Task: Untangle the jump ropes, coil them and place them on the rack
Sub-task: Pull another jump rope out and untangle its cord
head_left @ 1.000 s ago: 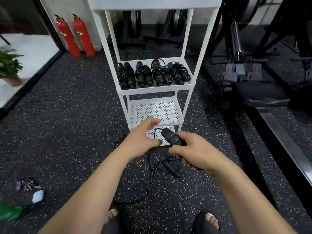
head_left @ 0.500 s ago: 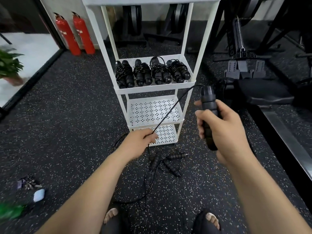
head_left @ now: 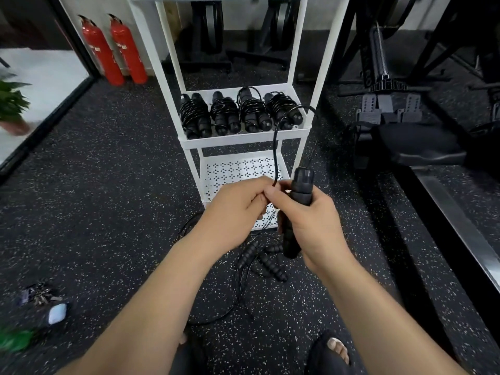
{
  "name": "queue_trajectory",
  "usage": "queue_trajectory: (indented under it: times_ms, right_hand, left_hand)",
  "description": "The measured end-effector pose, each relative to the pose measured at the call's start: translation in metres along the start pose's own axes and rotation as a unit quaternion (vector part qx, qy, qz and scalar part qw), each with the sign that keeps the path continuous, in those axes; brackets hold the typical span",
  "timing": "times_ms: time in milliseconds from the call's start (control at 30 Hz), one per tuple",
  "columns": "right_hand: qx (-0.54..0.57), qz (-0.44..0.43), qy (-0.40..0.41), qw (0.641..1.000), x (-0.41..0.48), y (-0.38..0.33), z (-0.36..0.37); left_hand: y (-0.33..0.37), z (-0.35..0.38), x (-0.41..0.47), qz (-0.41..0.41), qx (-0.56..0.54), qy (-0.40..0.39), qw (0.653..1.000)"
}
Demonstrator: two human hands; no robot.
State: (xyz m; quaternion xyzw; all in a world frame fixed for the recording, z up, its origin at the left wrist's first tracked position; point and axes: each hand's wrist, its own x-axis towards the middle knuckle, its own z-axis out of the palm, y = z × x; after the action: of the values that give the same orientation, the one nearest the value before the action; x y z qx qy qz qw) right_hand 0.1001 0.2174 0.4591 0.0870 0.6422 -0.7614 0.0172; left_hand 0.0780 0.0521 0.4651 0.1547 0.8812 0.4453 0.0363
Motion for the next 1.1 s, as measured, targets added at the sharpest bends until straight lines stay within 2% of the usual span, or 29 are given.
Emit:
queue_trajectory:
  times_ms: [267, 433, 567, 700, 833, 933, 1100]
  right_hand:
    - [-0.081, -0.055, 0.020, 0.995, -0.001, 0.002, -0.001]
    - [-0.014, -0.038, 0.043, 0.998, 0.005, -0.008, -0.010]
    - [-0.036, -0.006, -0.010, 0.999, 0.008, -0.013, -0.022]
    - [-0.028, 0.025, 0.002, 0.999, 0.001, -0.001, -0.009]
    - [-0.033, 0.019, 0.023, 0.999, 0.003, 0.000, -0.004]
    - [0.018, 0.019, 0.032, 0.999, 0.005, -0.008, -0.009]
    - [0.103, -0.010, 0.068, 0.992, 0.010, -0.030, -0.030]
  left_hand:
    - [-0.009, 0.001, -0.002, -0.029, 0.021, -0.042, 0.998]
    - [-0.015, 0.004, -0.002, -0.059, 0.022, -0.074, 0.995]
    - [-0.023, 0.005, -0.002, -0.077, 0.027, -0.080, 0.993]
    - [-0.017, 0.008, -0.001, -0.052, 0.055, -0.087, 0.993]
    - [-0.014, 0.011, 0.000, -0.037, 0.056, -0.090, 0.994]
    - [-0.022, 0.012, -0.001, -0.059, 0.039, -0.096, 0.993]
    - [-0.047, 0.005, 0.000, -0.095, 0.078, -0.120, 0.985]
